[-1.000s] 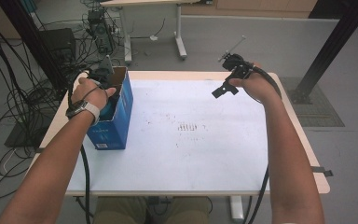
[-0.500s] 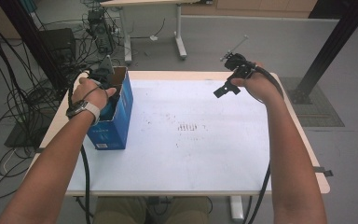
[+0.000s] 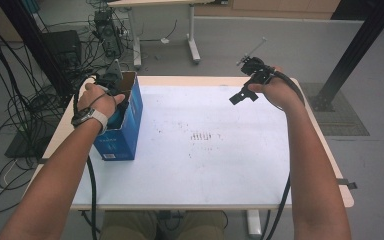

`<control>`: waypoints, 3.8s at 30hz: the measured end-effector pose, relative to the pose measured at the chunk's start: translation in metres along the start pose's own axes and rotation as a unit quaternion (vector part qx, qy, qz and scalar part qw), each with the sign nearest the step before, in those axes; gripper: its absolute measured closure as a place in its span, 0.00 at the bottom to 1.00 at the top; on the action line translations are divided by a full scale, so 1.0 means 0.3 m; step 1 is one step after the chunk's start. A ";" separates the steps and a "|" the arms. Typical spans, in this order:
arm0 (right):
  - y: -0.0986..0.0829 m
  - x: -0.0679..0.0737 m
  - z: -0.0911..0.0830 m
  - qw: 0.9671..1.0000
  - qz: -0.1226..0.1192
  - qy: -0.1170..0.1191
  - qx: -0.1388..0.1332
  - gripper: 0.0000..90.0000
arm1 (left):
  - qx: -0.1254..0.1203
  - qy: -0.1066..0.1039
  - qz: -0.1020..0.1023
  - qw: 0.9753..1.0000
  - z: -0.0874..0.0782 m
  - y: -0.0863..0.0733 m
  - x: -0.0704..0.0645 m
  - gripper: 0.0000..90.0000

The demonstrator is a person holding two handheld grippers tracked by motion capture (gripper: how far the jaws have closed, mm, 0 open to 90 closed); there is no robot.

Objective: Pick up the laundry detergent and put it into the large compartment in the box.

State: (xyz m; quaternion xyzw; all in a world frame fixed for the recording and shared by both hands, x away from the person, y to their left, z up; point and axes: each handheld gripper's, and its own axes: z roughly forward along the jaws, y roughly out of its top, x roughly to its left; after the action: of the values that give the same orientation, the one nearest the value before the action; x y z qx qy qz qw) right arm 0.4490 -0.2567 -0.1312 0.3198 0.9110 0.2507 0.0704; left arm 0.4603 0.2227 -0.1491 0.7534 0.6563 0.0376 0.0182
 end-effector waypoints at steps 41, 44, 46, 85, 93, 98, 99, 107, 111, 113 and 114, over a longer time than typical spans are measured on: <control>-0.007 -0.005 -0.003 1.000 -0.001 0.001 -0.002 0.10 | -0.004 0.001 -0.001 1.000 0.002 -0.003 -0.002 0.42; -0.010 -0.006 -0.005 1.000 -0.001 0.000 -0.003 0.10 | -0.004 0.000 -0.002 1.000 0.002 -0.003 0.000 0.42; -0.010 -0.006 -0.005 1.000 0.000 0.000 -0.002 0.10 | -0.005 -0.001 -0.002 1.000 0.002 -0.003 0.001 0.41; -0.022 0.006 -0.008 1.000 -0.001 0.002 -0.004 0.10 | -0.024 -0.016 0.011 1.000 -0.040 -0.034 0.040 0.31; -0.015 0.014 -0.009 1.000 -0.003 -0.001 -0.001 0.10 | -0.028 -0.022 0.008 0.999 -0.057 -0.043 0.053 0.27; -0.006 0.020 -0.008 1.000 -0.007 -0.001 0.003 0.10 | -0.027 -0.024 0.012 0.999 -0.060 -0.043 0.054 0.26; -0.005 0.021 -0.009 1.000 -0.007 -0.002 0.002 0.10 | -0.026 -0.024 0.013 0.999 -0.062 -0.043 0.055 0.26; -0.006 0.026 -0.019 1.000 -0.007 -0.004 0.002 0.10 | -0.032 -0.021 0.015 0.999 -0.090 -0.046 0.048 0.20; -0.011 0.030 -0.025 1.000 -0.007 -0.005 0.001 0.10 | -0.035 -0.017 0.021 0.999 -0.103 -0.052 0.038 0.13; -0.013 0.032 -0.029 1.000 -0.006 -0.006 0.001 0.10 | -0.033 -0.024 0.024 0.999 -0.108 -0.051 0.044 0.12; -0.013 0.033 -0.031 1.000 -0.005 -0.007 0.001 0.10 | -0.033 -0.026 0.025 0.999 -0.110 -0.052 0.047 0.12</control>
State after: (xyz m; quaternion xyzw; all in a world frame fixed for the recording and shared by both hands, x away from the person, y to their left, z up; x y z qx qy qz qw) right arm 0.4364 -0.2572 -0.1248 0.3174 0.9123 0.2470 0.0772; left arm 0.4443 0.2380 -0.1168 0.7695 0.6347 0.0402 0.0590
